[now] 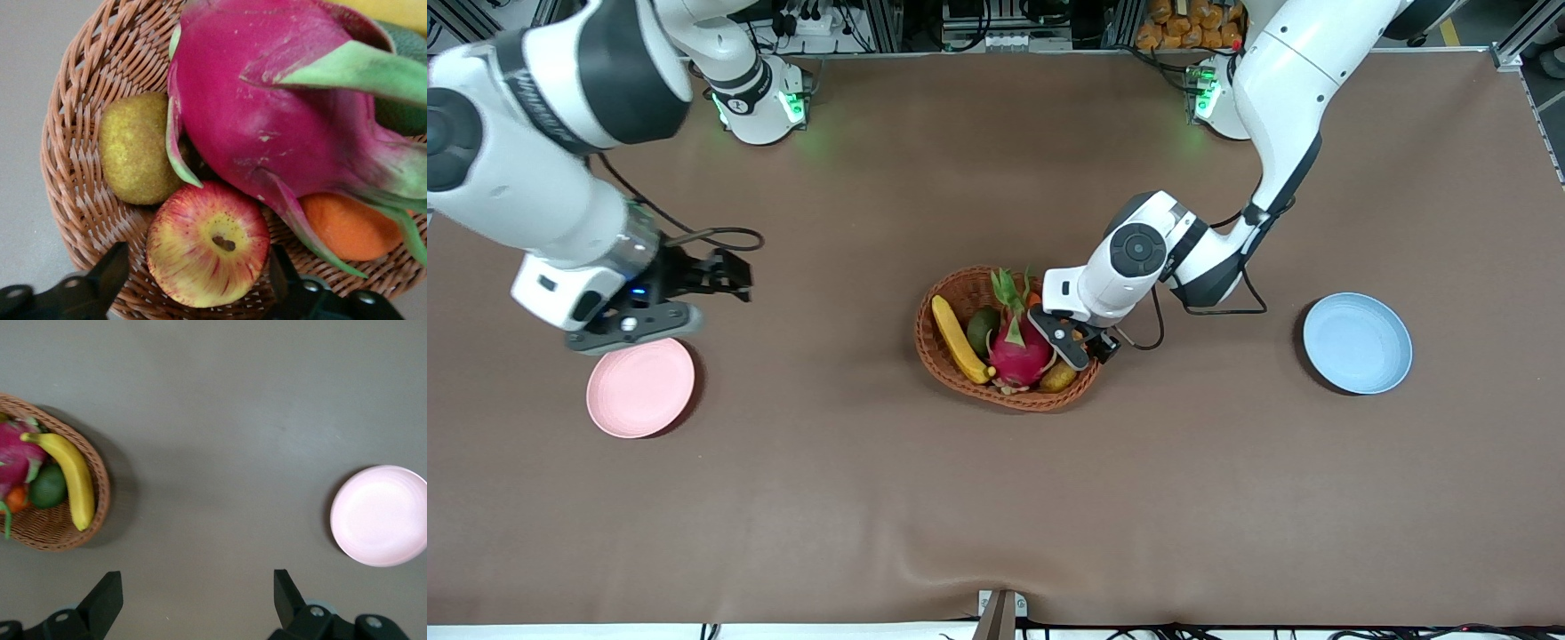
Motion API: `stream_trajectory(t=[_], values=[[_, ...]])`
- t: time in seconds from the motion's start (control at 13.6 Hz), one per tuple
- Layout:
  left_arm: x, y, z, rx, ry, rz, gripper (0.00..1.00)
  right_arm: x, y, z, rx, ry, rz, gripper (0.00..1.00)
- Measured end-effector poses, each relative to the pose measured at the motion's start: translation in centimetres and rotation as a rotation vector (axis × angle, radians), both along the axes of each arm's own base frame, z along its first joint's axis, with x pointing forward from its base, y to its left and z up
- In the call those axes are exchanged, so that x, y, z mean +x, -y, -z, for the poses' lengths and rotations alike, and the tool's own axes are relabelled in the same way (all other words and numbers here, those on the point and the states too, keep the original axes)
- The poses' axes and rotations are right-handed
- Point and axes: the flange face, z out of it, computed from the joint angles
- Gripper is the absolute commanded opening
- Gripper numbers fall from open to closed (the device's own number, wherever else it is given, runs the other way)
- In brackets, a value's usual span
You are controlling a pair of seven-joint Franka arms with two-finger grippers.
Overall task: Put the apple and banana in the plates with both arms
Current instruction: 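Grasp the red apple with the left gripper while the right gripper approaches, then carry the apple to the blue plate while the right gripper reaches the banana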
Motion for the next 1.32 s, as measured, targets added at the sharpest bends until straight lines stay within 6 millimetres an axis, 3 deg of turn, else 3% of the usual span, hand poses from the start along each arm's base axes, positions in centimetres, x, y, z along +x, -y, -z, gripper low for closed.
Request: stream_trajectory(t=[0.15,0.37,0.44,0.59,0.74,1.1,1.18,1.32], values=[[-0.3,0.4,0.1,0.002,-0.001,0.002,0.78,-0.4,-3.7,2.1,0.024,-0.031,-0.050,1.00],[-0.5,0.7,0.1,0.011,0.009,0.003,0.58,-1.0,-9.8,6.2,0.026,-0.047,-0.178,1.00],[-0.4,0.7,0.0,0.011,0.010,0.003,0.38,-1.1,-11.5,7.6,0.027,-0.039,-0.219,1.00],[-0.3,0.7,-0.2,0.009,0.014,0.001,0.23,-1.1,-13.8,10.1,0.029,-0.024,-0.272,1.00],[-0.1,0.6,-1.2,0.016,0.019,-0.002,0.13,-1.2,-14.3,12.2,0.029,-0.019,-0.315,1.00],[-0.6,0.4,-8.0,0.053,-0.013,-0.052,0.13,-1.7,-14.4,14.9,0.033,0.003,-0.373,1.00],[-0.5,-0.1,-9.5,0.047,-0.023,-0.078,0.13,-2.1,-15.0,15.6,0.033,0.007,-0.383,1.00],[0.7,-3.0,-12.5,0.044,-0.035,-0.146,0.13,-3.7,-16.5,17.2,0.024,-0.019,-0.415,1.00]])
